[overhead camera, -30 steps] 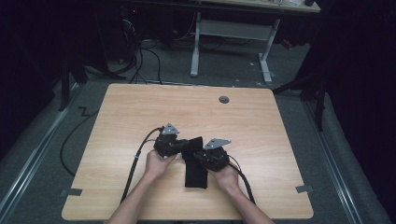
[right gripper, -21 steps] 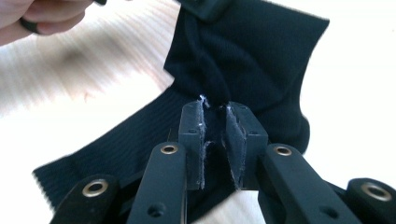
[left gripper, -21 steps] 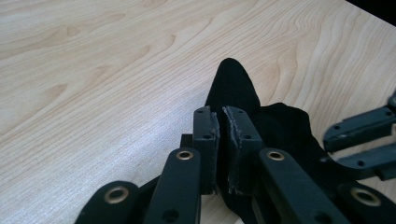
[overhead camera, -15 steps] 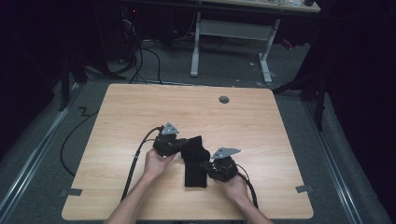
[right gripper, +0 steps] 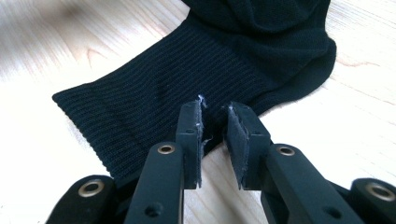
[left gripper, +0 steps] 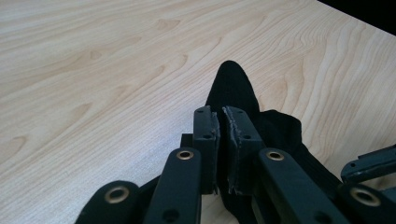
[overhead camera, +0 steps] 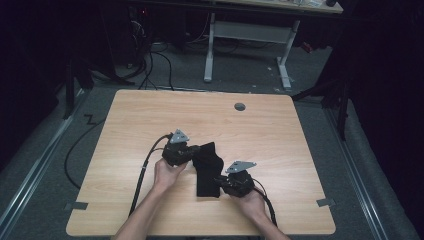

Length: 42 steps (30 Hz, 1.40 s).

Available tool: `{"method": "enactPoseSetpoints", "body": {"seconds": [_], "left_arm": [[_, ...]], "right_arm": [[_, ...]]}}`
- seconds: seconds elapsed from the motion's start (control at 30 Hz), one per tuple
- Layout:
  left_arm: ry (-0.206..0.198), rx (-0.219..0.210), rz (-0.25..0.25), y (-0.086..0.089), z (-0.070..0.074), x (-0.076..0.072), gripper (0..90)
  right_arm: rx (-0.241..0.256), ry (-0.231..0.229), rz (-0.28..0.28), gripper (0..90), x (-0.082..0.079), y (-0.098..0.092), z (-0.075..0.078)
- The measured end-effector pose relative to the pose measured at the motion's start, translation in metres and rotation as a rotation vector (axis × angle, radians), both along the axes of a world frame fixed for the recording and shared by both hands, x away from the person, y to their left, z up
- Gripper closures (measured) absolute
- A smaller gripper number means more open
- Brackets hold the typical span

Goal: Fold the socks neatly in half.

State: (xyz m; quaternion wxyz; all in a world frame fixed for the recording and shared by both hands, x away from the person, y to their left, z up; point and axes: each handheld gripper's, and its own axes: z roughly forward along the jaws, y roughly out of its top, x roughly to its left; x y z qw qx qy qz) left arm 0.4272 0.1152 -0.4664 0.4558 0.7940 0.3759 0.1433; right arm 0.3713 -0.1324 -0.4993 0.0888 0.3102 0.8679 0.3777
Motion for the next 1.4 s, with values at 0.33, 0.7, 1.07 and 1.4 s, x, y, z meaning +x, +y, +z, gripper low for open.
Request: {"method": "enactPoseSetpoints", "body": {"seconds": [0.33,0.7,1.07,1.4], "left_arm": [[-0.115,0.120,-0.094,-0.014,0.001,-0.021,83.6],[-0.092,0.073,-0.171,-0.015,-0.004,-0.041,83.4],[-0.052,0.102,-0.232,-0.019,-0.027,-0.060,83.6],[-0.054,0.123,-0.192,-0.011,-0.029,-0.040,83.9]], "right_arm": [[-0.001,-0.005,-0.023,75.2,0.005,0.004,-0.001],[-0.003,-0.008,-0.028,75.3,0.005,0.005,-0.001],[-0.007,-0.012,-0.034,75.4,0.006,0.006,-0.001],[0.013,-0.038,-0.004,73.7,-0.003,0.006,0.007]]}}
